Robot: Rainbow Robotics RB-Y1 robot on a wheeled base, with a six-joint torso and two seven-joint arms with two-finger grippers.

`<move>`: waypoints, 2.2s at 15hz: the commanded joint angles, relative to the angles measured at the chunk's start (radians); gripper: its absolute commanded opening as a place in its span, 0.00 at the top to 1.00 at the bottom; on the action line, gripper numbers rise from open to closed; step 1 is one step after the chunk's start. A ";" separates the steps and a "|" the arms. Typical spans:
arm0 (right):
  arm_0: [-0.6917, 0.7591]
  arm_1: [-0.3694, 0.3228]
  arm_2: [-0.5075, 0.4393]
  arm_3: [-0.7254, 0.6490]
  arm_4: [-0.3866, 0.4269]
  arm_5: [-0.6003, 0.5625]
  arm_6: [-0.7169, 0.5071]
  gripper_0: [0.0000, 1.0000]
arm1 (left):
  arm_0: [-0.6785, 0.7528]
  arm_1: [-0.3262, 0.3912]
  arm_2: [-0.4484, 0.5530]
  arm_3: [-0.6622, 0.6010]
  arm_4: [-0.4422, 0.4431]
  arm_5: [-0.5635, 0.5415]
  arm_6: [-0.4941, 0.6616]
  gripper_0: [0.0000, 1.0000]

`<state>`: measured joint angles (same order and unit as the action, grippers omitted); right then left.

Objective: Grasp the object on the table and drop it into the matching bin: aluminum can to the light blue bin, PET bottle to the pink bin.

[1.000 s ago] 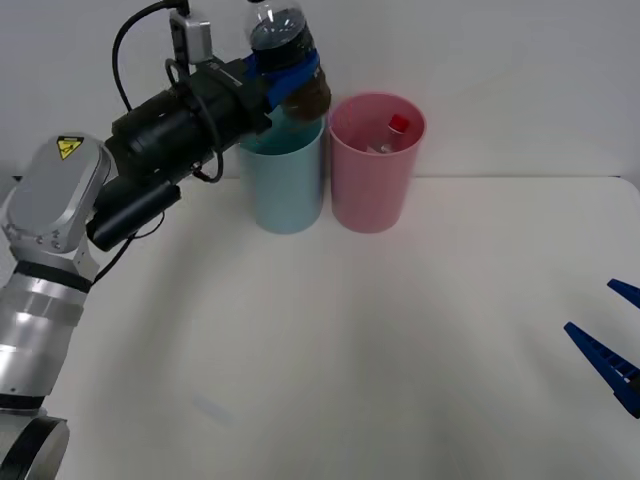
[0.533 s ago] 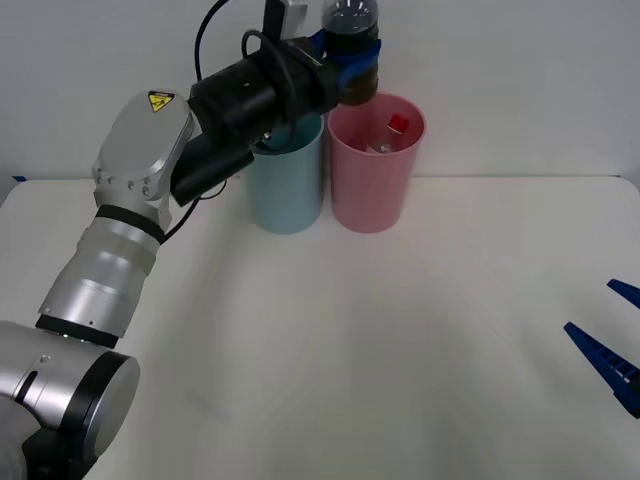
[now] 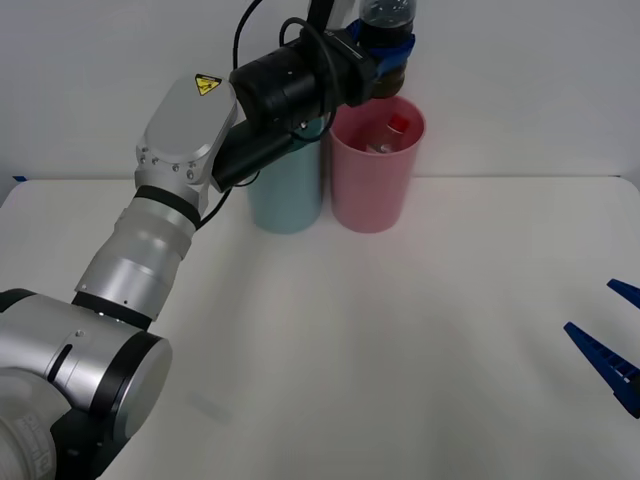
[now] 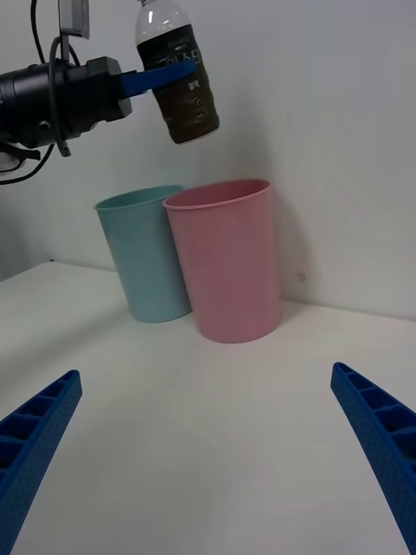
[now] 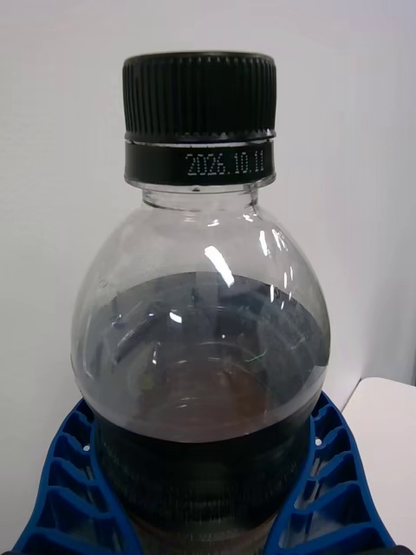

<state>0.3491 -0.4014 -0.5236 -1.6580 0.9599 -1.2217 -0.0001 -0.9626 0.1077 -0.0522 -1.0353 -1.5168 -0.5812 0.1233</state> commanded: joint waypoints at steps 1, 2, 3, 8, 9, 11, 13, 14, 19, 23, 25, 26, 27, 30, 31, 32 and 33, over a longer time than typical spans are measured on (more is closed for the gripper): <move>0.000 0.000 0.000 0.000 0.000 0.000 0.000 0.00 | 0.001 0.000 -0.006 0.000 0.004 0.000 0.006 0.92; 0.000 0.000 0.000 0.000 0.000 0.000 0.000 0.00 | 0.001 0.000 -0.012 0.000 0.009 0.004 0.006 0.77; 0.000 0.000 0.000 0.000 0.000 0.000 0.000 0.00 | 0.001 0.000 -0.017 0.000 0.013 0.006 0.002 0.29; 0.000 0.000 0.000 0.000 0.000 0.000 0.000 0.00 | 0.002 0.000 -0.018 0.000 0.024 0.004 0.006 0.00; 0.000 0.000 0.000 0.000 0.000 0.000 0.000 0.00 | 0.004 0.000 -0.018 0.000 0.029 0.004 0.007 0.00; 0.000 0.000 0.000 0.000 0.000 0.000 0.000 0.00 | 0.010 0.006 -0.021 -0.002 0.049 0.003 0.002 0.00; 0.000 0.000 0.000 0.000 0.000 0.000 0.000 0.00 | 0.018 0.032 -0.035 -0.003 0.086 -0.014 0.001 0.00; 0.000 0.000 0.000 0.000 0.000 0.000 0.000 0.00 | 0.021 0.052 -0.052 -0.003 0.116 -0.019 0.002 0.00; 0.000 0.000 0.000 0.000 0.000 0.000 0.000 0.00 | 0.078 0.165 -0.129 -0.068 0.276 -0.023 -0.002 0.00; 0.000 0.000 0.000 0.000 0.000 0.000 0.000 0.00 | 0.200 0.214 -0.121 -0.198 0.319 -0.025 -0.002 0.00; 0.000 0.000 0.000 0.000 0.000 0.000 0.000 0.00 | 0.263 0.242 -0.101 -0.262 0.329 -0.029 -0.011 0.00; 0.000 0.000 0.000 0.000 0.000 0.000 0.000 0.00 | 0.291 0.253 -0.084 -0.284 0.334 -0.048 -0.014 0.00; 0.000 0.000 0.000 0.000 0.000 0.000 0.000 0.00 | 0.317 0.262 -0.057 -0.298 0.334 -0.080 -0.019 0.00; 0.000 0.000 0.000 0.000 0.000 0.000 0.000 0.00 | 0.395 0.299 0.012 -0.347 0.339 -0.157 -0.028 0.00; 0.000 0.000 0.000 0.000 0.000 0.000 0.000 0.00 | 0.435 0.310 0.046 -0.377 0.339 -0.190 -0.031 0.00; 0.000 0.000 0.000 0.000 0.000 0.000 0.000 0.00 | 0.470 0.314 0.081 -0.407 0.313 -0.224 -0.025 0.00; 0.000 0.000 0.000 0.000 0.000 0.000 0.000 0.00 | 0.504 0.316 0.124 -0.433 0.285 -0.264 -0.022 0.00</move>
<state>0.3491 -0.4014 -0.5236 -1.6581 0.9599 -1.2217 0.0000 -0.4830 0.4217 0.0423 -1.4487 -1.2116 -0.8169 0.0986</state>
